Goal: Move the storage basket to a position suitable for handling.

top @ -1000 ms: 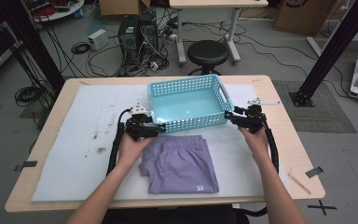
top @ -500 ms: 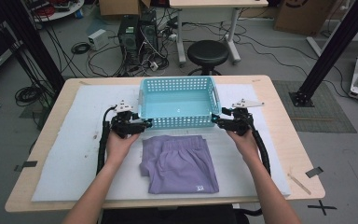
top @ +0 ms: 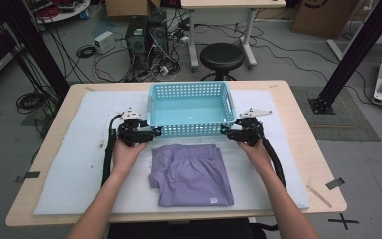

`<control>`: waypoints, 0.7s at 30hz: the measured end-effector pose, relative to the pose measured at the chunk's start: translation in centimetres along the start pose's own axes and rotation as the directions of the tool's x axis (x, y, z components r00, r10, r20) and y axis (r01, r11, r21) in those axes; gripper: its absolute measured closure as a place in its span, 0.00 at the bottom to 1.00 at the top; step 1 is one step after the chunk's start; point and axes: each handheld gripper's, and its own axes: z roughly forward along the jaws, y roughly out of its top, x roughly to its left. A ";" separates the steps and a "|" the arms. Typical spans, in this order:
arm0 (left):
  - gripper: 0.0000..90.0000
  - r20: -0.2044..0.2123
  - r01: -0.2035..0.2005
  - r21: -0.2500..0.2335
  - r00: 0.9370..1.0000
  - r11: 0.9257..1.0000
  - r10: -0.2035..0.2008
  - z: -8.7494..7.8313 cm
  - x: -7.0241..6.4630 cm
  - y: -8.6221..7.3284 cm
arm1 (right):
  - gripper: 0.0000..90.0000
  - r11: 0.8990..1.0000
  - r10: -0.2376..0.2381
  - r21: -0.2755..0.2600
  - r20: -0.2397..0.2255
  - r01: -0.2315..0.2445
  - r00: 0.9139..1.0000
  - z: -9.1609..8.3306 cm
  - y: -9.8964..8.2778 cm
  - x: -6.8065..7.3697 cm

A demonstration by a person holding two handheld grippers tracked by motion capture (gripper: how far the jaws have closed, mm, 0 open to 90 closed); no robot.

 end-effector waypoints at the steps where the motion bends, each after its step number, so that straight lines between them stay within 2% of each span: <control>1: 0.44 -0.004 -0.002 -0.001 1.000 1.000 0.002 -0.1 0.0 0.0 | 0.44 1.000 0.002 0.001 -0.003 -0.002 1.000 -0.1 0.0 0.0; 8: 0.47 -0.009 0.005 0.000 1.000 1.000 -0.005 -0.7 0.3 0.0 | 0.47 0.999 -0.029 0.016 -0.021 0.029 0.999 -0.7 0.2 0.7; 17: 0.49 -0.016 -0.030 0.010 0.999 1.000 0.030 -1.0 -0.8 -0.1 | 0.47 0.999 -0.025 0.027 -0.021 0.026 0.999 -1.3 0.0 0.7; 21: 0.50 -0.024 -0.031 0.009 0.999 0.999 0.031 -1.1 -1.2 -0.2 | 0.47 0.998 -0.047 0.038 -0.014 0.048 0.999 -1.6 -0.3 0.8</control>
